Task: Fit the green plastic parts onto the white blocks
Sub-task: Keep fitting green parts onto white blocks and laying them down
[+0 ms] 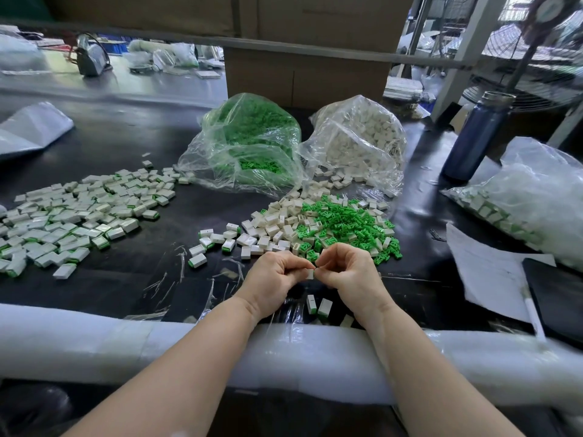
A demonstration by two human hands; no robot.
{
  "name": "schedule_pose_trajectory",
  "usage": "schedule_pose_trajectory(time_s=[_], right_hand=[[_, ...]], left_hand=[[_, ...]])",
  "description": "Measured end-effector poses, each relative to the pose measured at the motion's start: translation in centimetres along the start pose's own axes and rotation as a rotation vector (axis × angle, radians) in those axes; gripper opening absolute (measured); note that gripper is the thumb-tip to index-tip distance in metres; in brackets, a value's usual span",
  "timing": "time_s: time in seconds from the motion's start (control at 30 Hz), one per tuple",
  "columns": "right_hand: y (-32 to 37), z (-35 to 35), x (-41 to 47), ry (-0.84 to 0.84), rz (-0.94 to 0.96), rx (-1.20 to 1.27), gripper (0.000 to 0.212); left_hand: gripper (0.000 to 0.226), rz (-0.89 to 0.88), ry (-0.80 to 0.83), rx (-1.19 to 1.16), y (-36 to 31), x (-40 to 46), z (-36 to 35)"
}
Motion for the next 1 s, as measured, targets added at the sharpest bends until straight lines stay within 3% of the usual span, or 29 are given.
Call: schedule_pose_trajectory(time_s=[0.23,0.53,0.7,1.0], right_hand=[[0.0,-0.1,-0.1,0.026,-0.004,0.007,0.031],[-0.1,0.0,0.1,-0.059,-0.018,0.152,0.016],[0.1,0.1,-0.1,-0.053,-0.011,0.174,0.015],[0.2,-0.4,-0.1,-0.048,-0.014,0.018,0.018]], left_hand=[[0.015,-0.017,0.026,0.038,-0.1,0.1,-0.1],[0.027,-0.055,-0.064,0.049,0.2,0.0,-0.1],[0.01,-0.021,-0.109,0.009,0.4,0.1,0.2],[0.01,0.064,-0.044,-0.038,0.8,0.2,0.2]])
Point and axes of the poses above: each hand's wrist, its own x-axis towards the middle knuckle, its own z-axis out of the back of the hand, y = z × x, the point moved 4 cm from there along x, towards the middle knuckle, and after that the axes turned 11 degrees about x, right-handed, at the moved point
